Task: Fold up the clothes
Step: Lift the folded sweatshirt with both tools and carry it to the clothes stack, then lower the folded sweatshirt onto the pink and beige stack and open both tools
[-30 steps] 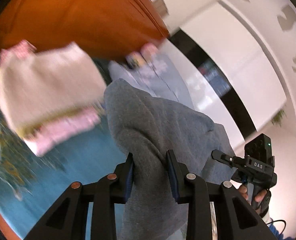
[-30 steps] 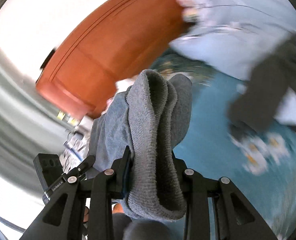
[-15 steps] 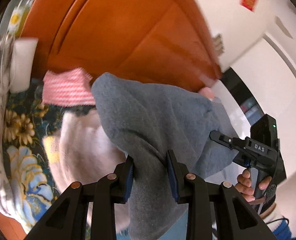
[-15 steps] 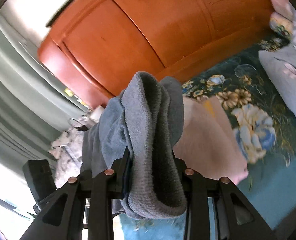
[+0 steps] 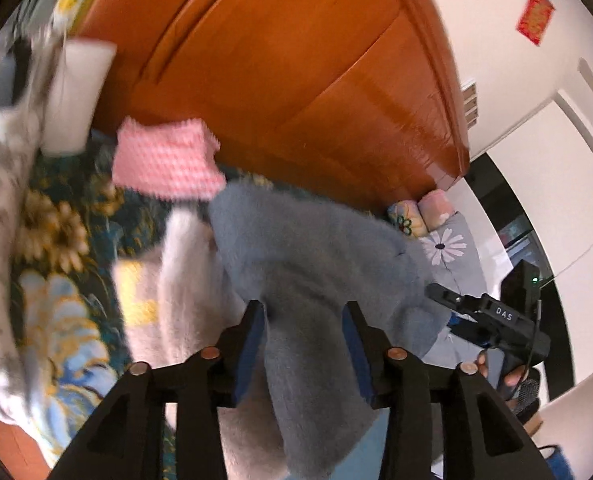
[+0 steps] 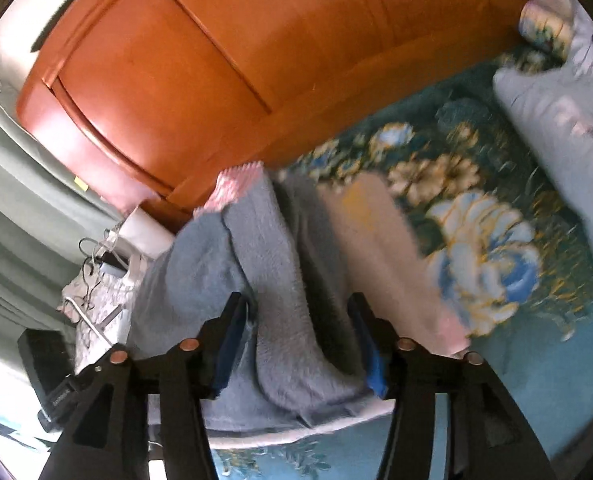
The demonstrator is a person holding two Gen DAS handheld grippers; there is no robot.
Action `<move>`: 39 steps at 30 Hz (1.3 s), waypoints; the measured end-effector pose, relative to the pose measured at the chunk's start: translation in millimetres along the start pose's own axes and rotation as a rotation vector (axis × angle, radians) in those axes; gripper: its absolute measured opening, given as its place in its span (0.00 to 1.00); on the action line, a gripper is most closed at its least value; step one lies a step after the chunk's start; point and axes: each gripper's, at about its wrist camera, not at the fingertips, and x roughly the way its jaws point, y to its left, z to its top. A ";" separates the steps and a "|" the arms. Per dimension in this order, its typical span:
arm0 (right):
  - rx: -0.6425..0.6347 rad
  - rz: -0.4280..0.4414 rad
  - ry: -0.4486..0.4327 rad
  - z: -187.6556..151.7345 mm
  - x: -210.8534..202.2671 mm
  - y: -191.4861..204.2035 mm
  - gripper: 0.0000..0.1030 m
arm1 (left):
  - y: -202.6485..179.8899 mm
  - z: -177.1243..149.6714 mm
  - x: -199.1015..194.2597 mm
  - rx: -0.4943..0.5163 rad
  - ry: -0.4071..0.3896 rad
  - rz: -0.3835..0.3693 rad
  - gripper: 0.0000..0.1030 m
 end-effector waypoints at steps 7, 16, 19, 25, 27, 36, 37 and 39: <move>-0.192 -0.051 -0.225 -20.5 -37.3 54.4 0.56 | -55.1 -10.1 11.3 0.243 0.026 0.023 0.57; -0.061 -0.122 -0.093 -38.8 37.7 30.2 0.56 | -28.5 -16.5 31.2 0.081 0.116 0.022 0.59; -0.072 -0.127 -0.149 -51.2 19.5 36.6 0.56 | -40.1 -20.5 15.0 0.101 0.098 0.039 0.71; -0.161 -0.140 -0.156 -77.0 -13.3 48.5 0.60 | -62.5 -56.3 -6.4 0.188 0.063 0.088 0.87; -0.186 -0.161 -0.113 -85.0 -10.1 45.9 0.63 | -66.2 -70.8 -5.8 0.200 0.060 0.100 0.90; -0.303 -0.200 -0.112 -116.5 -1.8 50.1 0.90 | -69.4 -112.6 7.4 0.263 0.038 0.245 1.00; -0.316 -0.204 -0.113 -120.0 -0.9 50.7 0.92 | -67.6 -115.9 7.8 0.253 0.039 0.238 1.00; -0.342 -0.212 -0.115 -126.9 0.8 51.8 0.96 | -63.9 -120.3 11.1 0.241 0.037 0.262 1.00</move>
